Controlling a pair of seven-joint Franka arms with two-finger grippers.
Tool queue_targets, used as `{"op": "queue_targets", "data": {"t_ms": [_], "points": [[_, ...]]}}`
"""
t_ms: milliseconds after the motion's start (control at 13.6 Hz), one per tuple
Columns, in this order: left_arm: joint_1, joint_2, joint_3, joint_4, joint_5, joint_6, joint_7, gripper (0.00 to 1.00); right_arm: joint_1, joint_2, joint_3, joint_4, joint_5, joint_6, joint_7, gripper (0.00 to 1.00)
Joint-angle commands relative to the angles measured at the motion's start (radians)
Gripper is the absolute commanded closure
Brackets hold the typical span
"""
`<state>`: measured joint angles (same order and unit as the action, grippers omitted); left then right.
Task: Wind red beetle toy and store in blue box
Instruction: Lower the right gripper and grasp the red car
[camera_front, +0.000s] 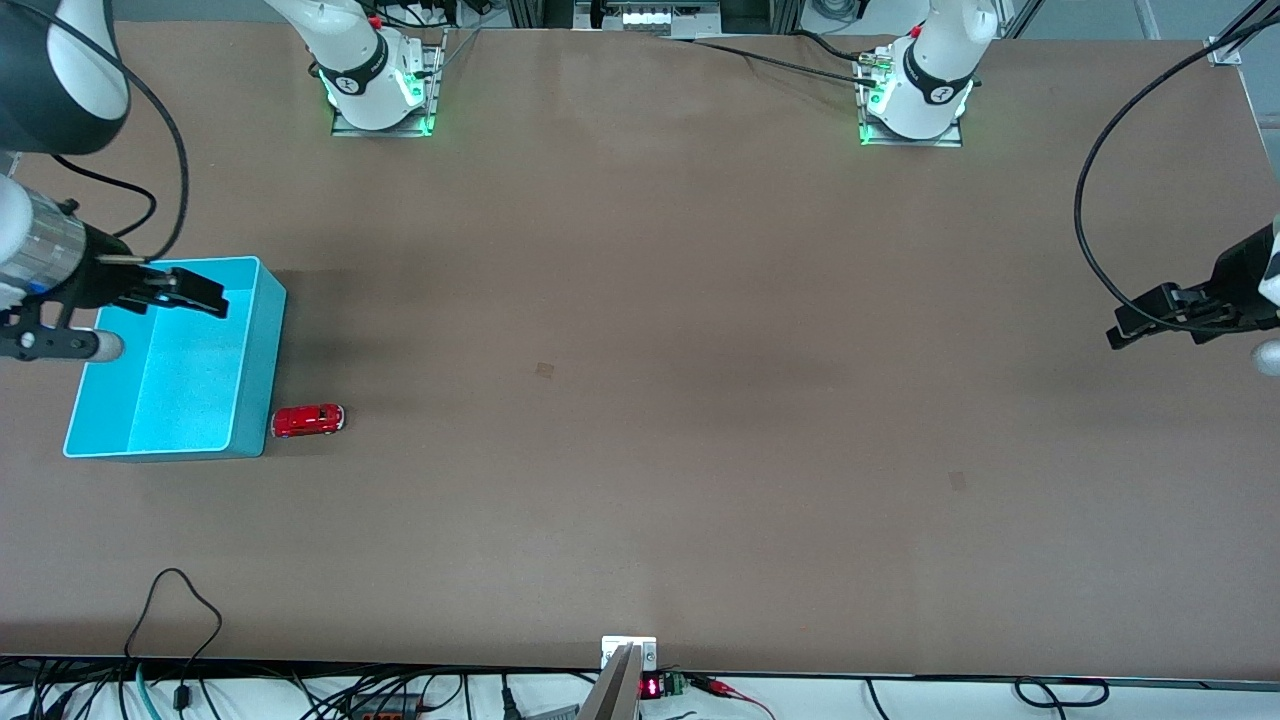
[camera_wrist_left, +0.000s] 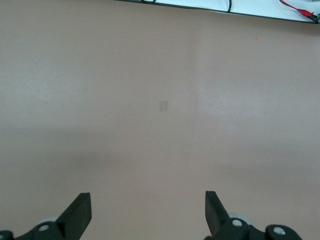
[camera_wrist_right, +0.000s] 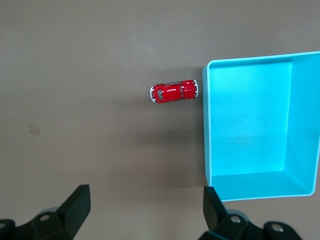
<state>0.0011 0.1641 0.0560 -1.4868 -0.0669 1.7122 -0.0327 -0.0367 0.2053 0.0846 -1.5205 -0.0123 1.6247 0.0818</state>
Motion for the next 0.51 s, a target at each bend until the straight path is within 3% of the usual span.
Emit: {"op": "queue_targets", "data": {"t_ms": [0, 294, 440], "points": [[-0.019, -0.034, 0.019, -0.009, -0.022, -0.052, -0.009, 0.0, 0.035, 0.009, -0.003, 0.011, 0.014, -0.022, -0.005, 0.0], [-0.001, -0.104, 0.021, -0.081, -0.021, -0.06, 0.004, 0.0, 0.044, 0.063, -0.003, -0.026, 0.008, 0.0, -0.062, 0.0], [-0.001, -0.141, 0.021, -0.15, -0.017, -0.028, 0.005, 0.0, 0.046, 0.056, -0.002, -0.125, 0.003, 0.129, -0.121, 0.0]]}}
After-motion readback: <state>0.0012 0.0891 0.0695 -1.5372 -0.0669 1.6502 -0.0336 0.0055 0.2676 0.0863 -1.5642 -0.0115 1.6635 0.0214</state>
